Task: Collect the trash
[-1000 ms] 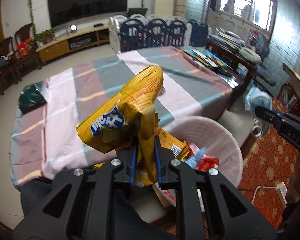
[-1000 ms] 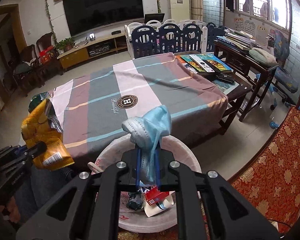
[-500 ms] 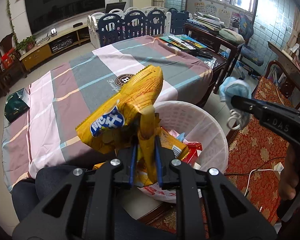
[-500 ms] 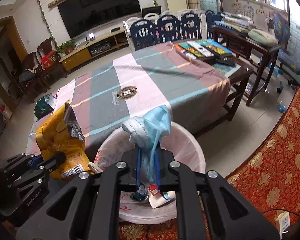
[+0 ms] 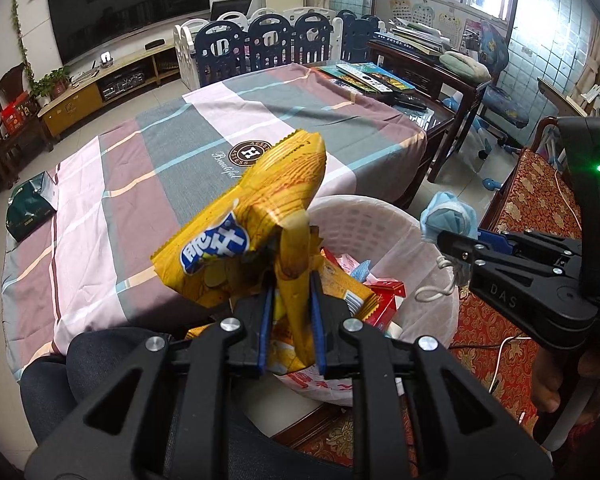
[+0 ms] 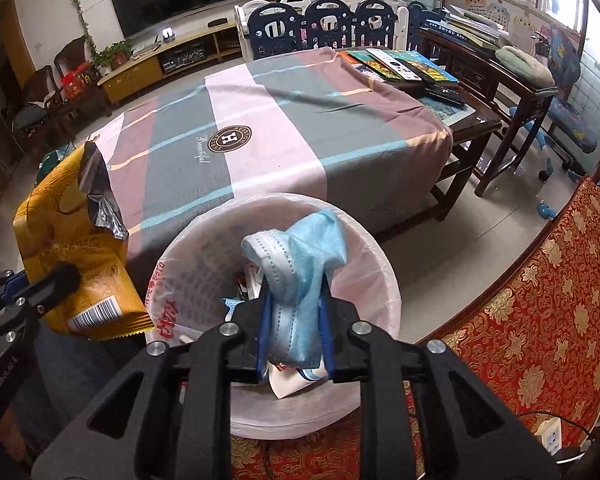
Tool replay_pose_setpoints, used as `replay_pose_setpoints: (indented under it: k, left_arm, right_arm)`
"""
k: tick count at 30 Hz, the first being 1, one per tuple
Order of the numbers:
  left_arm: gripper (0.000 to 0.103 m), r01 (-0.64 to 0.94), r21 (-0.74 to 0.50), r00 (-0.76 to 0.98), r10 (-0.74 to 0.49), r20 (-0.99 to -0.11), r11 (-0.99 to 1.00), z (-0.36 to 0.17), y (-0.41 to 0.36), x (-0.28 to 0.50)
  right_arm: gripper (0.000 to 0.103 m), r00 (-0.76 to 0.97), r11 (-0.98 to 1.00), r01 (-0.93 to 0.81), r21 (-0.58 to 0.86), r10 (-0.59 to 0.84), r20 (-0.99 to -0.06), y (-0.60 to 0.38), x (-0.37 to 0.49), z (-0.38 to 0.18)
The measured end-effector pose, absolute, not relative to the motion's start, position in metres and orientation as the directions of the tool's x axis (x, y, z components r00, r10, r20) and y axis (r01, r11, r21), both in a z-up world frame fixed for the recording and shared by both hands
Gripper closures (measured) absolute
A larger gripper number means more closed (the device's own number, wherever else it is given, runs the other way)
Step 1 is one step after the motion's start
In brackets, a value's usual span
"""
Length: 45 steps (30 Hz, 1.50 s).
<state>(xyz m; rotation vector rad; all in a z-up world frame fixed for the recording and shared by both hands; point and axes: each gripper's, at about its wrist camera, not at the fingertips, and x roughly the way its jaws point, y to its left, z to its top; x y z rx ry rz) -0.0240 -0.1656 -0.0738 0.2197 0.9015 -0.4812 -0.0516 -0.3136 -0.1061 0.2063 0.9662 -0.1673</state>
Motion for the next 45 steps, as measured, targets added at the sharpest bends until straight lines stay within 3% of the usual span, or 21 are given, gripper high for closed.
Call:
replay_pose_setpoints:
  k: [4,6,13,19,27,31,33,37,40,42,45]
  left_arm:
    - [0.085,0.489,-0.017,0.522,-0.308,-0.795,0.872,-0.074,-0.165,-0.024]
    - [0.085,0.490,-0.017,0.521,-0.309,-0.796,0.872,-0.074,-0.165,-0.024]
    - [0.085,0.495,-0.035,0.500,-0.317,-0.806,0.868,-0.079,-0.165,-0.022]
    - [0.084,0.563,-0.091,0.403,-0.369,-0.838,0.822,-0.091,-0.192,-0.001]
    - [0.078,0.609,-0.173,0.264,-0.403,-0.876,0.774,-0.122,-0.212,0.004]
    - [0.059,0.632,-0.153,0.265,-0.397,-0.879,0.760,-0.122,-0.219,-0.002]
    - [0.040,0.633,-0.136,0.285,-0.393,-0.874,0.762,-0.119,-0.218,-0.003]
    - [0.035,0.594,-0.049,0.379,-0.333,-0.863,0.803,-0.105,-0.204,-0.005]
    - [0.029,0.503,0.074,0.515,-0.230,-0.826,0.861,-0.077,-0.181,-0.014]
    - [0.015,0.430,0.107,0.601,-0.195,-0.775,0.897,-0.049,-0.160,-0.023]
    - [0.008,0.337,0.114,0.686,-0.161,-0.710,0.934,-0.013,-0.133,-0.038]
  right_arm:
    - [0.069,0.560,0.968,0.233,0.097,-0.051,-0.827,-0.314,-0.052,-0.105]
    - [0.053,0.567,0.963,0.246,0.108,-0.053,-0.822,-0.317,-0.052,-0.103]
    - [0.052,0.578,0.958,0.266,0.106,-0.071,-0.813,-0.324,-0.054,-0.095]
    - [0.051,0.575,0.941,0.337,0.026,-0.184,-0.798,-0.334,-0.056,-0.086]
    - [0.051,0.583,0.924,0.380,0.039,-0.206,-0.786,-0.353,-0.062,-0.079]
    - [0.051,0.581,0.919,0.394,0.030,-0.223,-0.782,-0.355,-0.064,-0.077]
    - [0.051,0.590,0.921,0.389,0.035,-0.219,-0.777,-0.354,-0.065,-0.074]
    - [0.050,0.593,0.919,0.392,0.038,-0.220,-0.774,-0.350,-0.067,-0.064]
    - [0.041,0.588,0.925,0.379,0.007,-0.235,-0.774,-0.338,-0.071,-0.046]
    - [0.028,0.611,0.939,0.343,-0.015,-0.235,-0.756,-0.324,-0.074,-0.032]
    - [0.016,0.640,0.948,0.314,-0.055,-0.255,-0.725,-0.302,-0.081,-0.011]
